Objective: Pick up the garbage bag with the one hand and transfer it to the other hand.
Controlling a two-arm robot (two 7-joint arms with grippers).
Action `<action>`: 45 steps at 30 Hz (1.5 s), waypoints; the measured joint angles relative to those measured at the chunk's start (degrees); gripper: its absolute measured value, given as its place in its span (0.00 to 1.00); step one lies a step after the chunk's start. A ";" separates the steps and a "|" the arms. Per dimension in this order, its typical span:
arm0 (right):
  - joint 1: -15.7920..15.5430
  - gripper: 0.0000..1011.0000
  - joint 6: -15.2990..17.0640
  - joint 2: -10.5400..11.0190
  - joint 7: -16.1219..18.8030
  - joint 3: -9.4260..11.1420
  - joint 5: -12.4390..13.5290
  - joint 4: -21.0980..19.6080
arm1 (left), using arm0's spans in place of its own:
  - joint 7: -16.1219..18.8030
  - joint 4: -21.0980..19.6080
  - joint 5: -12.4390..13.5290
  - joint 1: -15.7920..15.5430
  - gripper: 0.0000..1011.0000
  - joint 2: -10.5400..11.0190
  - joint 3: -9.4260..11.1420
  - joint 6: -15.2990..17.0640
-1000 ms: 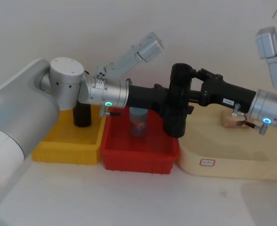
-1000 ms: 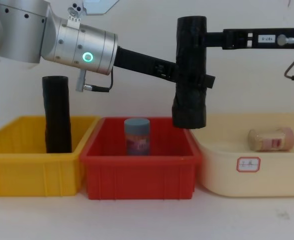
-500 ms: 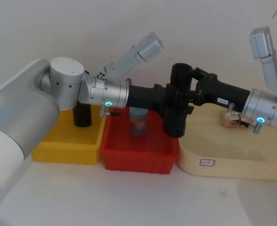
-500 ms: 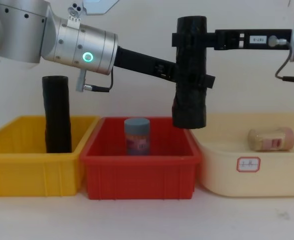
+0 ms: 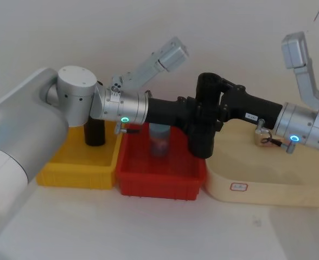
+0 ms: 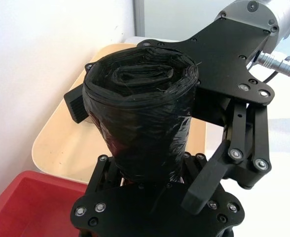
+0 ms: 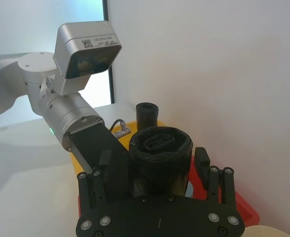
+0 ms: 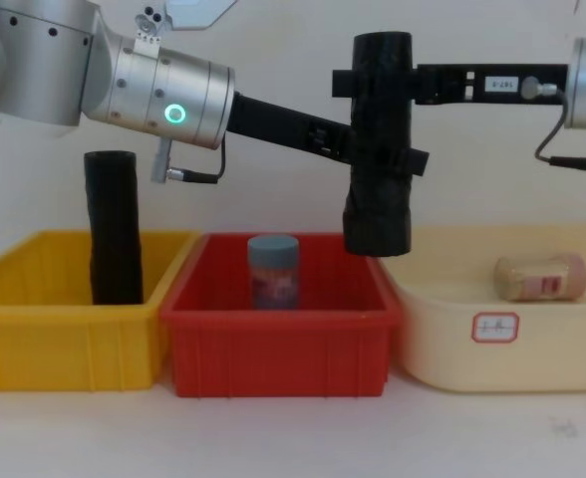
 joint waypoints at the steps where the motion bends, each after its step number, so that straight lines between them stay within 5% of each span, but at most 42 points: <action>1: 0.03 0.99 -0.04 -0.02 -0.03 -0.06 0.00 0.04 | 0.00 0.00 0.00 0.00 0.46 0.00 0.00 0.00; 27: 0.74 0.99 0.09 -0.34 -1.21 -1.48 -0.18 0.33 | 0.00 0.00 0.01 0.00 0.46 0.01 0.00 0.00; 45: 0.83 0.53 0.18 -0.39 -1.44 -1.61 -0.26 0.34 | -0.03 0.00 0.00 0.00 0.46 0.01 0.00 0.00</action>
